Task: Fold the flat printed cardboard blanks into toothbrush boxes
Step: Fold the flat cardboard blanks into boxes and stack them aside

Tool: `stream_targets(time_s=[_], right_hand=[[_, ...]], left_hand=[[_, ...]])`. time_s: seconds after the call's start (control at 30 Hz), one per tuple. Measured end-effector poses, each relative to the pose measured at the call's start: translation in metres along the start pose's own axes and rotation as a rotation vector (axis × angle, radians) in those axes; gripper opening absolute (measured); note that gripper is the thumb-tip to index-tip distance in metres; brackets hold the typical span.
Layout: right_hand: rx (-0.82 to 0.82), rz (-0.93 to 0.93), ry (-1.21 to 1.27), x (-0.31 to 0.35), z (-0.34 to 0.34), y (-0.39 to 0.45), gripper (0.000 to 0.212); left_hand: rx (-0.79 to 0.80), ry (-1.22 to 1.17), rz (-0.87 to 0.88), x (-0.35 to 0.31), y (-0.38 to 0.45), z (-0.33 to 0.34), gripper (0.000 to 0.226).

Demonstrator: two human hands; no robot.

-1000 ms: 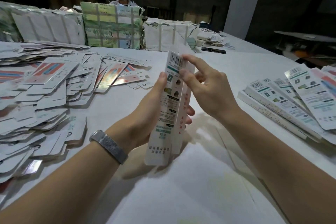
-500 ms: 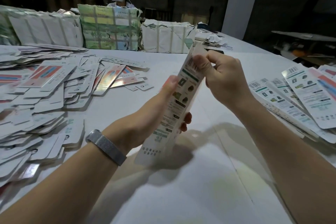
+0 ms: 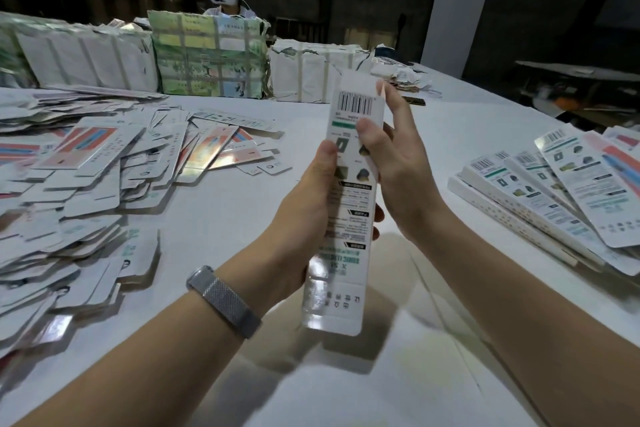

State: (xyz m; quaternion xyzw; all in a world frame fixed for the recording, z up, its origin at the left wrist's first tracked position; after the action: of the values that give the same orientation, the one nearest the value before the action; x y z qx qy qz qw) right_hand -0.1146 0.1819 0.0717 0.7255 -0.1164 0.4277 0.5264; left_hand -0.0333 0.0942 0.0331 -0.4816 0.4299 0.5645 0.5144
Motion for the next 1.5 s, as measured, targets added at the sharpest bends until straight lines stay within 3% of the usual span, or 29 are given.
stream_targets(time_s=[0.07, 0.17, 0.27, 0.37, 0.5, 0.83, 1.07, 1.2, 1.33, 1.5], right_hand=[[0.004, 0.010, 0.008, 0.000, 0.000, -0.002, 0.064], [-0.022, 0.005, 0.002, 0.000, -0.001, -0.002, 0.049], [0.040, 0.004, 0.017, -0.001, 0.006, -0.006, 0.037], [0.066, 0.004, 0.059, -0.002, 0.015, -0.011, 0.040], [0.057, -0.013, 0.090, -0.001, 0.017, -0.012, 0.036], [0.011, -0.008, 0.146, 0.000, 0.019, -0.014, 0.018], [-0.026, -0.059, 0.171, 0.003, 0.014, -0.014, 0.032], [-0.080, 0.018, 0.239, -0.004, 0.014, -0.015, 0.041], [-0.110, 0.108, 0.215, -0.002, 0.012, -0.012, 0.022], [-0.121, 0.215, 0.253, -0.001, 0.005, -0.006, 0.023]], left_hand=[[0.001, 0.021, -0.009, 0.004, 0.000, 0.003, 0.079], [-0.017, -0.012, 0.033, 0.001, 0.003, 0.002, 0.083], [-0.003, -0.070, 0.163, -0.010, 0.004, 0.001, 0.060], [-0.057, -0.020, 0.307, -0.015, -0.001, -0.002, 0.031], [-0.066, 0.010, 0.395, -0.016, -0.003, -0.002, 0.033], [-0.113, 0.060, 0.369, -0.018, -0.003, -0.006, 0.027], [-0.080, -0.006, 0.300, -0.011, 0.002, -0.004, 0.016], [-0.061, -0.049, 0.272, -0.008, 0.005, -0.006, 0.023], [-0.051, -0.031, 0.279, -0.008, 0.005, -0.007, 0.041], [-0.039, 0.082, 0.348, -0.010, 0.005, -0.001, 0.045]])
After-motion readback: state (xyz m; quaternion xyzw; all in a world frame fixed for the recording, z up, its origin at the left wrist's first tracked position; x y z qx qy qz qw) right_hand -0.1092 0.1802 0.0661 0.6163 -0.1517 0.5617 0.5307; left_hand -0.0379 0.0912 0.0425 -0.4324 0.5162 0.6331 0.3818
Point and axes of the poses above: each hand's wrist, its own y-axis towards the middle knuckle, its own z-axis out of the palm, x = y × z, the point moved 4 cm from there along y, towards the middle knuckle, and after that the axes turned 9 degrees about -z, right-handed, at the moved point
